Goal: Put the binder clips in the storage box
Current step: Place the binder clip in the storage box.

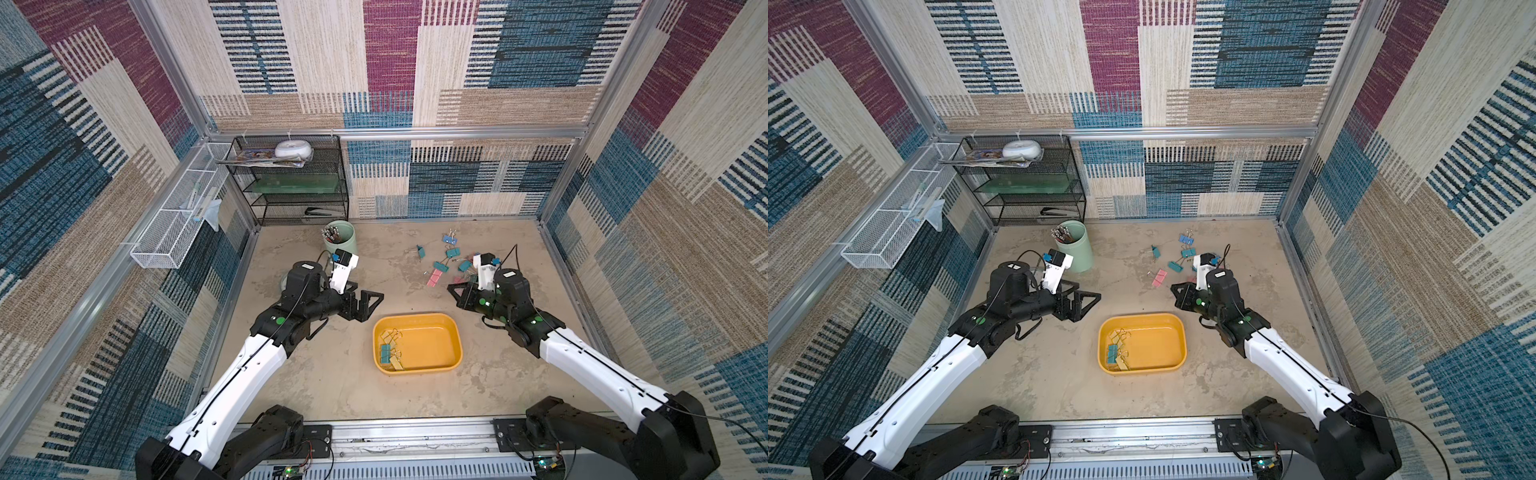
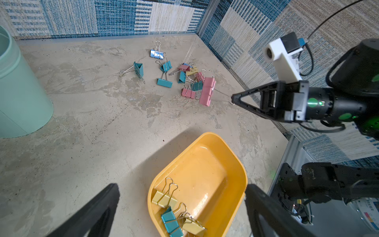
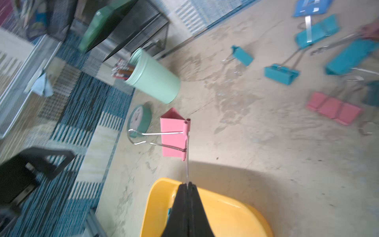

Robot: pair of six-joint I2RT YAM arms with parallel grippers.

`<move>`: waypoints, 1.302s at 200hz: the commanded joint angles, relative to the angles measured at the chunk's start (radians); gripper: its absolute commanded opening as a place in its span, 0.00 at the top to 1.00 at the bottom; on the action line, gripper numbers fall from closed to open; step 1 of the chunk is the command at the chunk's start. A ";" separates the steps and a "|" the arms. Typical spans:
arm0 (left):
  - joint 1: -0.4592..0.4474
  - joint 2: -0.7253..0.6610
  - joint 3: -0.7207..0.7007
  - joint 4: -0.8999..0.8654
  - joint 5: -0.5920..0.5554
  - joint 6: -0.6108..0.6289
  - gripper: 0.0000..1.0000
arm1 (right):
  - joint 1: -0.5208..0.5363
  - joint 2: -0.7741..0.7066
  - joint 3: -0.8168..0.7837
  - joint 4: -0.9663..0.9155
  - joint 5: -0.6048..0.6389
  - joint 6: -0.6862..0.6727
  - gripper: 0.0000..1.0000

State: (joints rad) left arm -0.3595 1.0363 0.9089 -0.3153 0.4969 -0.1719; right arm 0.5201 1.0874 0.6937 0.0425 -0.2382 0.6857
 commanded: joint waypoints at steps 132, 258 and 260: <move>0.001 -0.005 0.000 0.020 0.003 0.012 0.00 | 0.311 0.450 0.058 0.082 -0.148 -0.070 1.00; 0.001 -0.015 0.001 0.020 0.008 0.022 0.00 | 0.126 0.279 0.287 -0.037 0.338 -0.122 0.65; 0.001 -0.016 0.001 0.019 0.009 0.023 0.00 | 0.115 0.290 0.298 -0.038 0.335 -0.125 0.65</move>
State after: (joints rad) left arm -0.3595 1.0275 0.9089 -0.3153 0.4969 -0.1566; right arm 0.7235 1.3247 0.9077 0.0082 0.0017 0.5838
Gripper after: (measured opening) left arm 0.997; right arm 0.354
